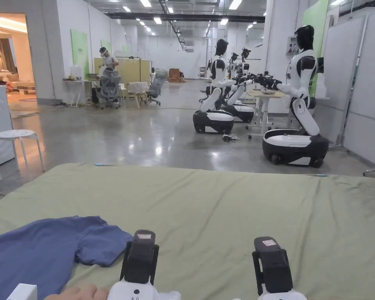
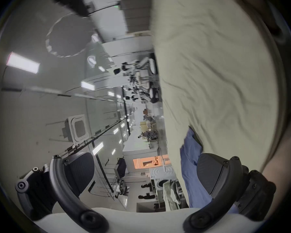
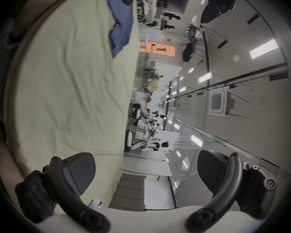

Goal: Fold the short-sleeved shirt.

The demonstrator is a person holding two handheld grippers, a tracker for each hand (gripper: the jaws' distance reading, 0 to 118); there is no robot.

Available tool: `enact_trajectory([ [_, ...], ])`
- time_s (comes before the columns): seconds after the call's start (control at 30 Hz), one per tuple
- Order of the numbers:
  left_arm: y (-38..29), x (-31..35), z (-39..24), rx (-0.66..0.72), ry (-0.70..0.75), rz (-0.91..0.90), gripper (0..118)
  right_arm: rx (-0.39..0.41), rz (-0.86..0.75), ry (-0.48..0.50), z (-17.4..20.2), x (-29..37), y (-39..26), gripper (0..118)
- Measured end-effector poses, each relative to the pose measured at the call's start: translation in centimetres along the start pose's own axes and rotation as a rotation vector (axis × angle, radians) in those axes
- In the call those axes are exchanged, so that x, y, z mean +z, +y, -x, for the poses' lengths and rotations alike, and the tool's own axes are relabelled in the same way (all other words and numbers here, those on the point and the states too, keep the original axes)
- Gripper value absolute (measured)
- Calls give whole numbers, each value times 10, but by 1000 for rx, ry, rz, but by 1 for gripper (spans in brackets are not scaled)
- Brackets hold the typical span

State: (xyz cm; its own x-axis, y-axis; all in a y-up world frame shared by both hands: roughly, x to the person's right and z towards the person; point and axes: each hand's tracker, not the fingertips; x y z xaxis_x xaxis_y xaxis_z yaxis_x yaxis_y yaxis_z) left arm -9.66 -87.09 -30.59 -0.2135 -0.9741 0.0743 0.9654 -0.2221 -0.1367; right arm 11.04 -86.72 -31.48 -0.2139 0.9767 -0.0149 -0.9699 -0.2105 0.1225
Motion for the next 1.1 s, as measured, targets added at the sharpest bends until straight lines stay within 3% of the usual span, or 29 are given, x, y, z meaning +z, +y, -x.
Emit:
enact_trajectory([
  [0.03,1,0,-2,16,-30,8,118,-31,-11,40,-2,0,0,118],
  [0.13,0,4,2,86,-25,-8,118,-78,15,23,-9,-4,-5,118],
  [0.2,-3,6,22,308,-101,1,118,-239,20,16,-22,-5,-9,118],
  [0.23,-6,8,35,448,-168,0,118,-377,13,33,-35,-5,-15,118],
  [0.3,-14,12,58,686,-298,-34,118,-740,-51,102,-60,-1,-30,118],
  [0.33,-22,8,67,796,-250,-65,118,-968,-112,153,-73,2,-40,118],
  [0.4,-31,12,82,983,-124,-69,118,-1313,-141,161,-87,5,-57,118],
  [0.47,-41,21,94,1244,-12,-77,118,-1584,-211,89,-93,13,-76,118],
  [0.53,-56,27,98,1512,-18,-96,118,-1770,-214,55,-101,24,-76,118],
  [0.6,-61,27,95,1637,-58,-42,118,-1833,-235,33,-99,28,-83,118],
  [0.67,-63,26,84,1668,-45,-47,118,-1848,-247,13,-93,27,-90,118],
  [0.77,-62,26,76,1651,15,-4,118,-1826,-204,8,-89,29,-90,118],
  [0.83,-69,28,74,1747,45,-12,118,-1806,-195,0,-84,28,-89,118],
  [0.97,-78,27,74,1881,-6,-16,118,-1769,-170,8,-79,27,-87,118],
  [1.1,-84,27,74,1887,0,-6,118,-1763,-155,19,-77,26,-85,118],
])
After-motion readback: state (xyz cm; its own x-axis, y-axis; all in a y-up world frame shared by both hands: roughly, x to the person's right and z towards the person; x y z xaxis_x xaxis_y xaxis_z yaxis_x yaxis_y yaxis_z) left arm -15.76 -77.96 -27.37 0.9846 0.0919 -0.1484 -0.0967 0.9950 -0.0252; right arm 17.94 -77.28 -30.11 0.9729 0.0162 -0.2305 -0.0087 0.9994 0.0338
